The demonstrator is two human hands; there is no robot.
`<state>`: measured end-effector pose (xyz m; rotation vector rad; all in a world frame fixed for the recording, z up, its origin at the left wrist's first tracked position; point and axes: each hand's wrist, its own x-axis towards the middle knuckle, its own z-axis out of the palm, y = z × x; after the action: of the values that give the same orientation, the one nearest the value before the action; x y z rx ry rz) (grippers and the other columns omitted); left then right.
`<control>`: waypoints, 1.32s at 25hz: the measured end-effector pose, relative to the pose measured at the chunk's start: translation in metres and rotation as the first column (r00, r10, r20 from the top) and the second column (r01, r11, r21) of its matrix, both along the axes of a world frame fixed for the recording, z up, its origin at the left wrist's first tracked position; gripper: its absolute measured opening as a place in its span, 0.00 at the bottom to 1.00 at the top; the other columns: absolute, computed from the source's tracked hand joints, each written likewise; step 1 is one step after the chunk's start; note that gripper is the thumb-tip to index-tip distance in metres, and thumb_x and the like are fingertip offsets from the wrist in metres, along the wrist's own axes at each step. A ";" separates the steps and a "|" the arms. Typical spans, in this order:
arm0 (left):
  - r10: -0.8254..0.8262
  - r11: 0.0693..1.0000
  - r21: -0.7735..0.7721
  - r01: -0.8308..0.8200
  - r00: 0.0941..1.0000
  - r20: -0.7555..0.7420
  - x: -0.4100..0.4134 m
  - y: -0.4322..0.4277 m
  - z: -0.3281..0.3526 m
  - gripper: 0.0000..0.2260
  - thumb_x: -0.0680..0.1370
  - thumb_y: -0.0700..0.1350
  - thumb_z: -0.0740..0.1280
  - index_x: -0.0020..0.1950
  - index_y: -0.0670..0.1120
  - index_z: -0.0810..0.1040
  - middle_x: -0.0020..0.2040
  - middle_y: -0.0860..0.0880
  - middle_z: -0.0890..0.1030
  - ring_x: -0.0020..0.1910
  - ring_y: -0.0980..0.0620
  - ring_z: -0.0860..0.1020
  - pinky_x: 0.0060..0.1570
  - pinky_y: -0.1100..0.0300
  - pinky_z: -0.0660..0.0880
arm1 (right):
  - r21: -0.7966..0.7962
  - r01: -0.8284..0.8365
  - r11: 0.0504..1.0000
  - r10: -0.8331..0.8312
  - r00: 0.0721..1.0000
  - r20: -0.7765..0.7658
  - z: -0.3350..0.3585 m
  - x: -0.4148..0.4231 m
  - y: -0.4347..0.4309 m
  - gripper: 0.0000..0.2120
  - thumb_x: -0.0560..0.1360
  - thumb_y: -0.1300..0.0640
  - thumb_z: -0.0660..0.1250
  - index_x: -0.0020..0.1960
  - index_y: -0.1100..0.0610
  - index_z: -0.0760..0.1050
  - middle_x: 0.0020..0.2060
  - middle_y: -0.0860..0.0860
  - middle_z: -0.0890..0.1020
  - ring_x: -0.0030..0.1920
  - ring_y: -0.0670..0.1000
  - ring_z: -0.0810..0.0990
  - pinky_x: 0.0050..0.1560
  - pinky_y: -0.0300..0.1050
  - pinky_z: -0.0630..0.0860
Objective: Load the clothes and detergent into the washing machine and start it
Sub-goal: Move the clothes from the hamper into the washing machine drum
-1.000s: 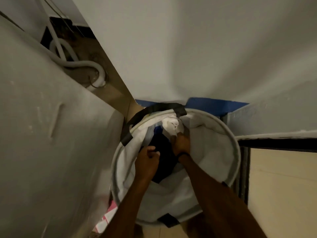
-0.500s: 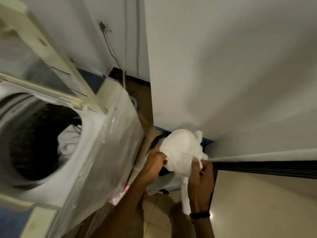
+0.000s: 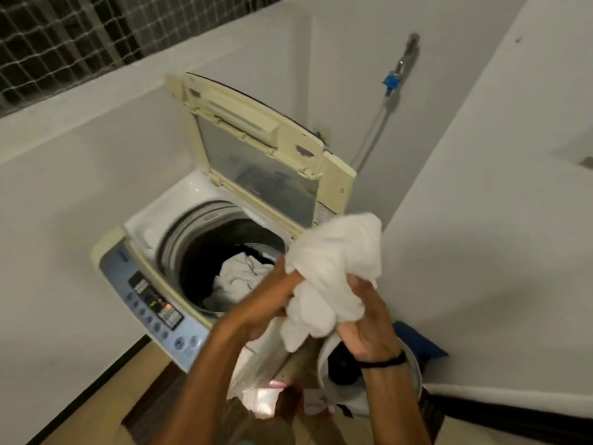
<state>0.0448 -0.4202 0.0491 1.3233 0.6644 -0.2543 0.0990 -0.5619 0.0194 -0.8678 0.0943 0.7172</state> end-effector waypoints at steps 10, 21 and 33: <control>0.519 0.832 0.143 -0.536 0.843 0.138 -0.027 0.159 0.002 0.20 0.76 0.53 0.69 0.63 0.44 0.79 0.53 0.45 0.83 0.46 0.49 0.81 0.40 0.58 0.76 | -0.295 -0.273 0.916 0.366 0.869 0.332 0.001 0.016 0.172 0.23 0.73 0.48 0.74 0.65 0.52 0.76 0.59 0.52 0.83 0.61 0.53 0.81 0.65 0.56 0.75; 0.613 0.772 0.123 -0.623 0.782 0.113 -0.011 0.168 -0.077 0.06 0.76 0.52 0.66 0.47 0.54 0.82 0.48 0.51 0.86 0.51 0.48 0.84 0.55 0.46 0.81 | -0.631 -0.147 0.762 0.401 0.872 0.281 -0.063 0.030 0.203 0.31 0.67 0.35 0.71 0.65 0.49 0.75 0.57 0.47 0.83 0.57 0.49 0.82 0.62 0.54 0.78; 0.492 0.711 0.599 -0.368 0.869 -0.049 -0.008 0.126 -0.135 0.29 0.77 0.43 0.68 0.77 0.43 0.62 0.69 0.38 0.74 0.67 0.39 0.74 0.64 0.48 0.72 | -0.960 0.128 0.250 0.600 0.757 0.258 -0.129 0.026 0.120 0.14 0.81 0.57 0.58 0.51 0.63 0.80 0.49 0.57 0.84 0.50 0.56 0.82 0.47 0.42 0.72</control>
<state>0.0370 -0.2944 -0.0860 1.6754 1.2835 0.2271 0.1254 -0.4417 -0.1092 -2.3796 -0.2454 0.6041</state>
